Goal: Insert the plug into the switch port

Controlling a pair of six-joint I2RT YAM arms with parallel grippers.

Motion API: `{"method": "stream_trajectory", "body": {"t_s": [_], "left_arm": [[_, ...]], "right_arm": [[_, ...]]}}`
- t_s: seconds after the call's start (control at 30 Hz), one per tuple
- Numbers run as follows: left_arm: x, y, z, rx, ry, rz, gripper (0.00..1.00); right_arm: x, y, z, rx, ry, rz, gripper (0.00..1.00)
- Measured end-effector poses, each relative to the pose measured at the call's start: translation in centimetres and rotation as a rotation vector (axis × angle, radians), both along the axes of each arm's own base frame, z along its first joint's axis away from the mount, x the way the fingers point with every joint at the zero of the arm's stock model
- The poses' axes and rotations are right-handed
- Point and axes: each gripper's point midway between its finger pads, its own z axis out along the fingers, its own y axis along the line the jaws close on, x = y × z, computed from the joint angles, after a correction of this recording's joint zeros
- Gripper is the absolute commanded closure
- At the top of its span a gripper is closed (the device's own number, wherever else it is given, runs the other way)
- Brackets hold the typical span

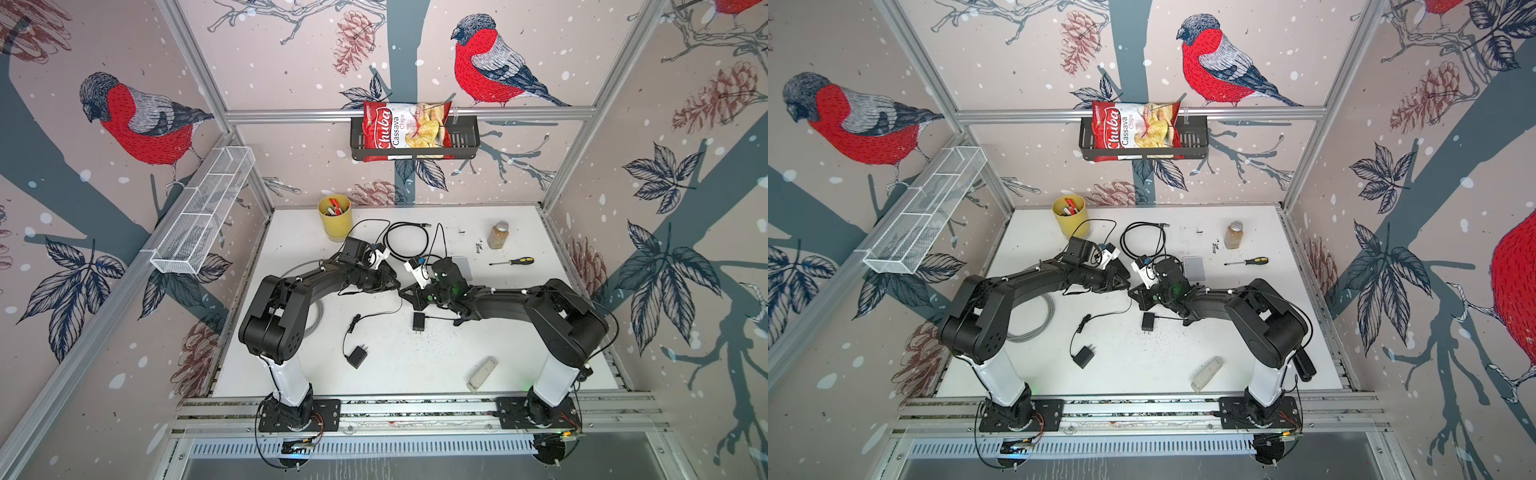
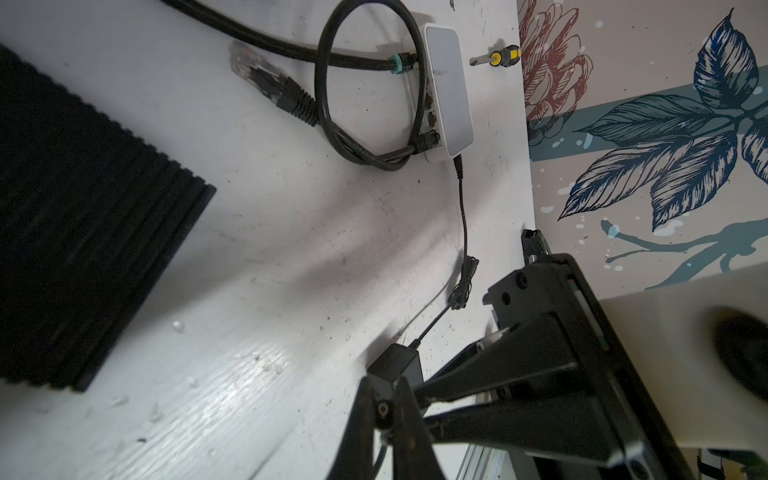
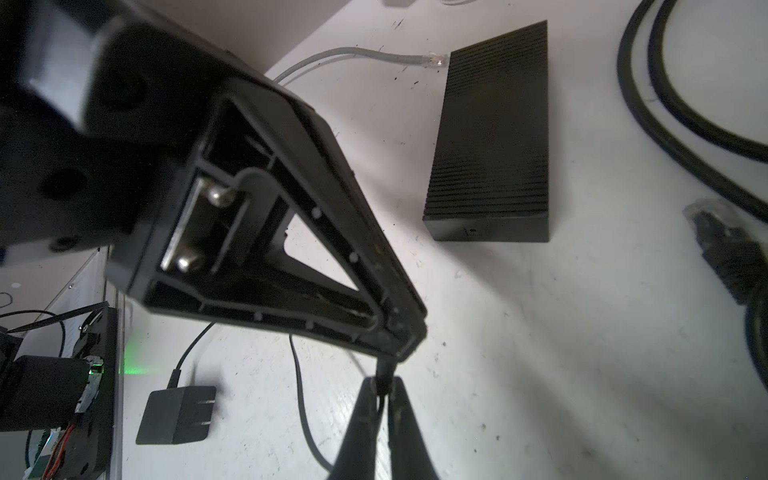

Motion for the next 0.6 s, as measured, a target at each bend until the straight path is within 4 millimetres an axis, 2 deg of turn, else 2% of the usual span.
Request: {"method": "stream_trajectory", "body": {"t_s": [0.2, 0.3, 0.37, 0.5, 0.6], "left_arm": [[0.2, 0.3, -0.1, 0.009, -0.004, 0.014, 0.84], [0.4, 0.4, 0.0, 0.009, -0.006, 0.02, 0.8], [0.6, 0.7, 0.1, 0.009, -0.011, 0.027, 0.79], [1.0, 1.1, 0.4, 0.013, -0.024, 0.044, 0.9], [1.1, 1.1, 0.4, 0.017, -0.027, 0.048, 0.87]], "right_arm": [[0.0, 0.0, 0.1, 0.005, -0.001, -0.001, 0.96], [-0.1, 0.2, 0.2, 0.008, -0.002, 0.006, 0.96], [-0.1, 0.3, 0.3, 0.01, -0.005, 0.008, 0.96], [-0.1, 0.3, 0.2, 0.007, -0.005, 0.009, 0.95], [-0.1, 0.3, 0.2, 0.005, -0.004, 0.007, 0.92]]}}
